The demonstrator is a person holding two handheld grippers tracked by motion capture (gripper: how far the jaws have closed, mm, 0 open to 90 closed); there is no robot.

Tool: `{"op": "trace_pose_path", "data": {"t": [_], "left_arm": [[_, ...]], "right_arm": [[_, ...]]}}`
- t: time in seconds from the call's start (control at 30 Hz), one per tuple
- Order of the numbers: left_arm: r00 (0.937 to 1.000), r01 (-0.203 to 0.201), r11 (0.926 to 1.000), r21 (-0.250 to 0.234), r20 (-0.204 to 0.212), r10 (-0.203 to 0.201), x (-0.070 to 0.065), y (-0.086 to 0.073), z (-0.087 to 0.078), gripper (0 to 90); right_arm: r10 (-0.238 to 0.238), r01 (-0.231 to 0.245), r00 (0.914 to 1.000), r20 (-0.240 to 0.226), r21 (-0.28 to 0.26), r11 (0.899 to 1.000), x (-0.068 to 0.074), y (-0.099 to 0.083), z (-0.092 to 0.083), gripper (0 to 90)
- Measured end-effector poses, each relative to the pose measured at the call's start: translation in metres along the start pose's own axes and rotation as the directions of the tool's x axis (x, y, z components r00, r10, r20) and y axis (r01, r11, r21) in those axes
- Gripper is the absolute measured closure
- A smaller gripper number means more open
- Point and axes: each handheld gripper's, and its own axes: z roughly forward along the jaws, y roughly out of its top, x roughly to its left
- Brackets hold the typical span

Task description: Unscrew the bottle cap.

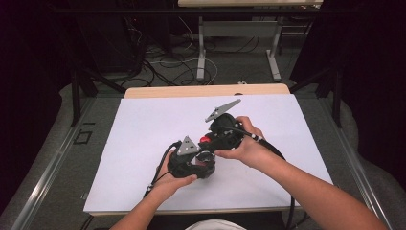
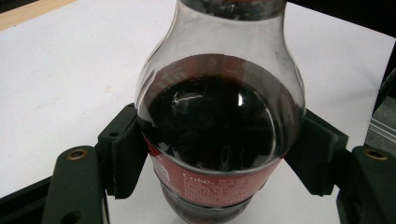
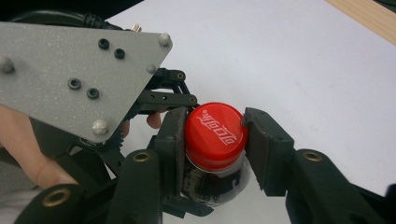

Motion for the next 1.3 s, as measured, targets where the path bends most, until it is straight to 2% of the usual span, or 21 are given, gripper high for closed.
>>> {"op": "trace_pose_path", "data": {"t": [0.17,0.27,0.3,0.33,0.4,0.43,0.47,0.5,0.53,0.57,0.6,0.67,0.77,0.8,0.87,0.9,0.93,1.1,1.17,1.23,1.3], "left_arm": [[1.0000,-0.001,1.0000,-0.010,0.004,0.001,-0.001,0.000,0.000,29.7],[1.0000,-0.007,0.9999,-0.013,0.005,0.007,-0.001,0.000,0.000,29.7],[0.9999,-0.006,0.9999,-0.015,0.009,0.006,-0.001,0.000,0.000,29.7],[0.9999,-0.006,0.9999,-0.015,0.013,0.006,-0.001,0.000,0.000,29.7],[0.9999,-0.008,0.9999,-0.013,0.014,0.008,-0.002,0.000,0.000,29.7],[0.9998,-0.012,0.9998,-0.014,0.015,0.012,-0.003,0.000,0.001,29.7],[0.9998,-0.009,0.9999,-0.014,0.020,0.009,-0.003,0.000,0.001,29.7],[0.9996,-0.014,0.9999,0.004,0.026,0.013,-0.003,0.001,0.000,29.7],[0.9996,-0.012,0.9999,-0.003,0.025,0.012,-0.002,0.000,0.000,29.7],[0.9999,-0.007,0.9999,-0.013,0.014,0.007,-0.002,0.000,0.001,29.7],[0.9999,-0.003,0.9999,-0.016,0.013,0.003,-0.001,0.000,0.000,29.7],[1.0000,-0.001,0.9999,-0.016,0.008,0.001,0.000,0.000,0.000,29.7],[1.0000,-0.003,0.9999,-0.016,0.004,0.003,0.001,0.000,-0.001,29.7],[1.0000,0.001,0.9999,-0.016,0.004,-0.001,0.001,0.000,-0.001,29.7],[1.0000,0.003,0.9999,-0.015,0.003,-0.003,0.001,0.000,-0.001,29.7],[1.0000,0.003,0.9999,-0.015,0.004,-0.003,0.001,0.000,-0.001,29.7],[1.0000,0.003,0.9999,-0.015,0.001,-0.003,0.001,0.000,-0.001,29.7],[1.0000,0.000,1.0000,-0.005,0.005,0.000,0.002,0.001,-0.002,29.7],[1.0000,-0.006,1.0000,-0.005,0.006,0.006,0.002,0.001,-0.002,29.7],[1.0000,0.000,0.9999,-0.015,0.000,0.000,0.000,0.001,-0.002,29.7],[1.0000,-0.002,1.0000,-0.006,0.009,0.002,0.000,0.001,-0.002,29.7]], "right_arm": [[-0.079,0.080,0.9957,-0.048,0.027,0.996,-0.004,0.005,-0.001,60.9],[-0.139,0.146,0.9833,-0.118,0.051,0.988,-0.012,0.009,-0.001,61.0],[-0.175,0.183,0.9741,-0.143,0.045,0.982,-0.016,0.010,-0.001,61.0],[-0.212,0.222,0.9609,-0.178,0.042,0.974,-0.019,0.011,0.000,61.0],[-0.263,0.278,0.9391,-0.221,0.037,0.960,-0.023,0.012,0.001,60.9],[-0.300,0.317,0.9218,-0.245,0.033,0.948,-0.025,0.013,0.001,60.8],[-0.345,0.364,0.9003,-0.265,0.023,0.931,-0.028,0.014,0.001,60.7],[-0.353,0.375,0.8918,-0.282,0.025,0.927,-0.029,0.015,0.001,60.6],[-0.362,0.383,0.8880,-0.284,0.022,0.923,-0.030,0.015,0.001,60.4],[-0.387,0.408,0.8763,-0.287,0.015,0.913,-0.030,0.015,0.002,60.1],[-0.401,0.421,0.8723,-0.280,0.011,0.907,-0.031,0.015,0.002,58.9],[-0.382,0.391,0.8970,-0.222,-0.004,0.920,-0.029,0.014,0.000,47.9],[-0.306,0.310,0.9356,-0.176,-0.004,0.951,-0.026,0.013,-0.003,42.6],[-0.279,0.280,0.9448,-0.172,-0.018,0.960,-0.025,0.012,-0.004,41.7],[-0.262,0.258,0.9559,-0.132,-0.046,0.965,-0.020,0.009,-0.005,41.7],[-0.241,0.236,0.9619,-0.128,-0.053,0.970,-0.018,0.007,-0.006,42.9],[-0.225,0.221,0.9655,-0.131,-0.046,0.974,-0.016,0.006,-0.008,44.7],[-0.199,0.197,0.9750,-0.098,-0.035,0.980,-0.006,0.000,-0.008,48.5],[-0.204,0.202,0.9757,-0.079,-0.038,0.979,-0.004,-0.001,-0.007,49.2],[-0.221,0.218,0.9720,-0.079,-0.050,0.975,-0.004,-0.001,-0.006,50.4],[-0.205,0.203,0.9751,-0.084,-0.041,0.978,-0.004,0.000,-0.006,51.4]]}}
